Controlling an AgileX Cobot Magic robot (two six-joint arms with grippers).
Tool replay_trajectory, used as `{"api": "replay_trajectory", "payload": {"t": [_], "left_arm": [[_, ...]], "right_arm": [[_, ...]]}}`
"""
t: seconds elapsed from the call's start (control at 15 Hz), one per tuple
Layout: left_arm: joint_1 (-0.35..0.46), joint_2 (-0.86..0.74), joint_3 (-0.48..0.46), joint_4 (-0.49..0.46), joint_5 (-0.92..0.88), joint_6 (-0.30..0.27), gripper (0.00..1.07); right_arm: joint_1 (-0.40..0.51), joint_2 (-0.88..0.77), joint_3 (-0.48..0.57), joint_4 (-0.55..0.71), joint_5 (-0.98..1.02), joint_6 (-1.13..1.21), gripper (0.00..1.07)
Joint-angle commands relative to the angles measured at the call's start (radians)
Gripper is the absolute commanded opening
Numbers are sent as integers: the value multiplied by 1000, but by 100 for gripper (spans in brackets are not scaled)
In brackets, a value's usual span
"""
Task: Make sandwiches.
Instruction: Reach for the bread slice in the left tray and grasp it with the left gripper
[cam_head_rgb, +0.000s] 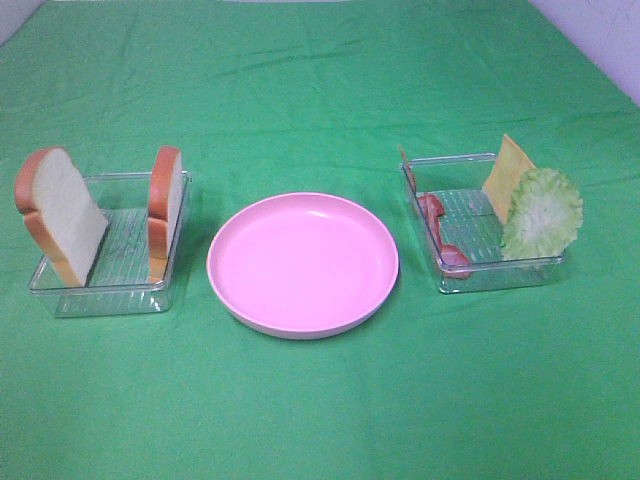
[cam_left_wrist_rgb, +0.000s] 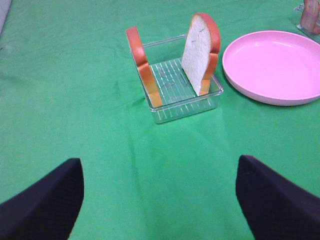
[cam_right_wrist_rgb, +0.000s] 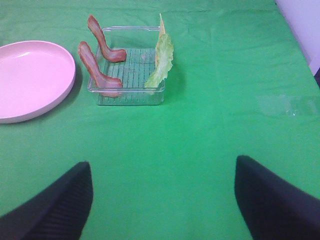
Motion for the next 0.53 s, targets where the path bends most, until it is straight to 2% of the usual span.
{"api": "replay_trajectory", "payload": {"t": [0.07, 0.53], "left_arm": [[2, -20, -1, -9, -2, -8, 79], [2, -20, -1, -9, -2, -8, 79]], "right_arm": [[-6, -15, 1, 2, -10, -13, 75], [-6, -15, 1, 2, -10, -13, 75]]}}
